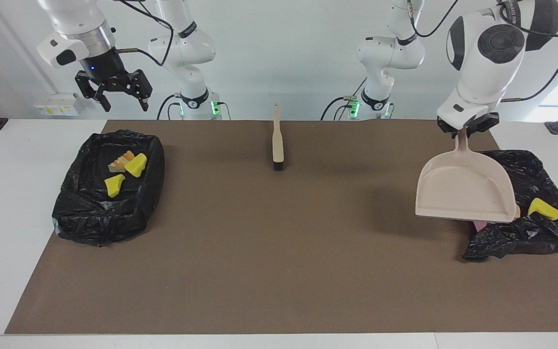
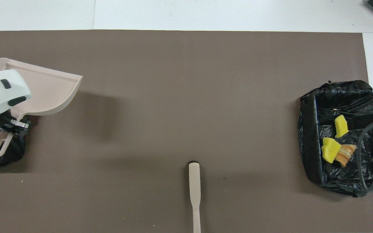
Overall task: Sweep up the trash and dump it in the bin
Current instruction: 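Bring the empty dustpan back toward the table center with the left gripper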
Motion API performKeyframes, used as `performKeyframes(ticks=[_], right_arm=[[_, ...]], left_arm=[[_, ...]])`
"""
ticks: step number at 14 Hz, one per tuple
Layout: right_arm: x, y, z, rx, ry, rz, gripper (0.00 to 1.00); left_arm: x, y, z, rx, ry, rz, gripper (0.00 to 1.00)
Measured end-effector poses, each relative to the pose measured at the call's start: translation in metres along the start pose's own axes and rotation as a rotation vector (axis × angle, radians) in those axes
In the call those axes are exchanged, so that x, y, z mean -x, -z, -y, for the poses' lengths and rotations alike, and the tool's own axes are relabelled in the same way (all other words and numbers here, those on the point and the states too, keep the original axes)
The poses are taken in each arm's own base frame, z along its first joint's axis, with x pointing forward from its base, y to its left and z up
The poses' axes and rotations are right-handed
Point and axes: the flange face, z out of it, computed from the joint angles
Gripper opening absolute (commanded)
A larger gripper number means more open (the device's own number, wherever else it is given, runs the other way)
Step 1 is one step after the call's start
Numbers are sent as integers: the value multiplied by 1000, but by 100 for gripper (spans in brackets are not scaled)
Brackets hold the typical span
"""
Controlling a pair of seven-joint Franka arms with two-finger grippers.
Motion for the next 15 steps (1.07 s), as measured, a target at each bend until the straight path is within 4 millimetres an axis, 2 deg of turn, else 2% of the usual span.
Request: performKeyframes(ticks=[5, 7, 12, 15], right_arm=[[0, 0, 0, 0, 0, 1, 100], [0, -1, 0, 0, 0, 2, 100], [1, -1, 0, 0, 0, 2, 100], [1, -1, 0, -1, 0, 2, 100]], left_arm=[[8, 25, -90, 91, 86, -31, 0], [12, 33, -119, 103, 67, -49, 0], [7, 44, -154, 214, 67, -109, 0], [-6, 34, -190, 222, 83, -116, 0]])
